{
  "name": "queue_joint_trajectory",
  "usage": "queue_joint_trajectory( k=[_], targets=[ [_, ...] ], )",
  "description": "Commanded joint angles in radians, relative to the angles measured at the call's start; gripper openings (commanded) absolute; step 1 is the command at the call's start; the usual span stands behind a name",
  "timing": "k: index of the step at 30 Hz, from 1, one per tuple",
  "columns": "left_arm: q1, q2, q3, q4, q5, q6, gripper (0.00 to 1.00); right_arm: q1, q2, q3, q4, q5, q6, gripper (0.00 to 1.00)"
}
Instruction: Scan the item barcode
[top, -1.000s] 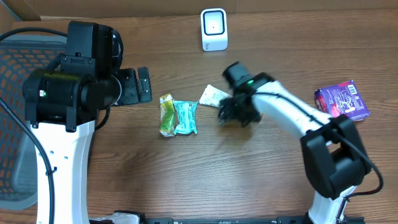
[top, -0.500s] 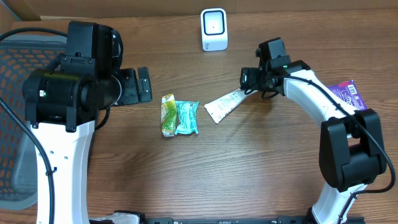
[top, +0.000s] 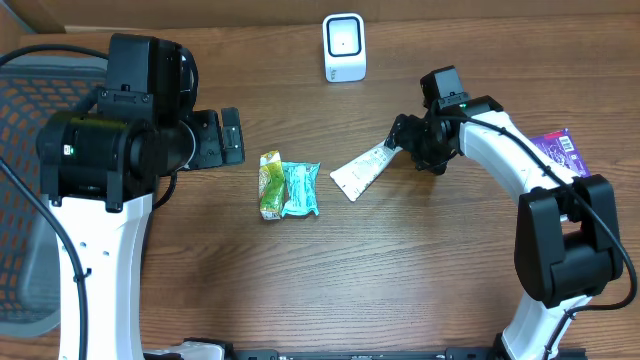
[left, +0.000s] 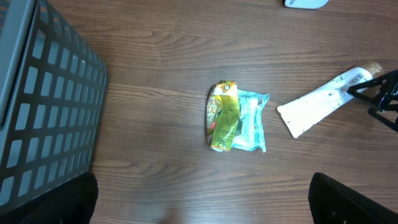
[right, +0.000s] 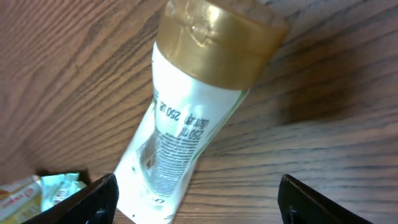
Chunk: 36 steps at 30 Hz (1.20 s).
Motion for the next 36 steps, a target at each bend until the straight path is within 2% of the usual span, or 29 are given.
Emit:
queue_joint_trajectory(
  k=[1, 9, 13, 19, 21, 25, 29, 34, 36],
  targets=[
    [0.0, -0.002, 0.003, 0.001, -0.002, -0.014, 0.99, 0.053, -0.019, 0.013, 0.027, -0.013, 0.074, 0.83],
    [0.0, -0.002, 0.003, 0.001, -0.002, -0.014, 1.0, 0.242, 0.069, 0.013, 0.089, 0.227, 0.271, 0.85],
    [0.0, -0.002, 0.003, 0.001, -0.002, -0.014, 1.0, 0.291, 0.093, 0.013, 0.089, 0.312, 0.309, 0.86],
    [0.0, -0.002, 0.003, 0.001, -0.002, -0.014, 1.0, 0.304, 0.103, 0.013, 0.063, 0.321, 0.307, 0.73],
    [0.0, -0.002, 0.003, 0.001, -0.002, -0.014, 0.99, 0.303, 0.103, 0.013, 0.051, 0.279, 0.262, 0.66],
    [0.0, -0.002, 0.003, 0.001, -0.002, -0.014, 1.0, 0.302, 0.103, 0.021, -0.01, 0.12, 0.074, 0.66],
    [0.0, -0.002, 0.003, 0.001, -0.002, -0.014, 1.0, 0.279, 0.103, 0.047, -0.145, 0.129, 0.014, 0.67],
    [0.0, -0.002, 0.003, 0.001, -0.003, -0.014, 1.0, 0.209, 0.103, 0.102, -0.229, 0.145, -0.17, 0.74],
    [0.0, -0.002, 0.003, 0.001, -0.002, -0.014, 1.0, 0.171, 0.103, 0.126, -0.247, 0.143, -0.218, 0.74]
  ],
)
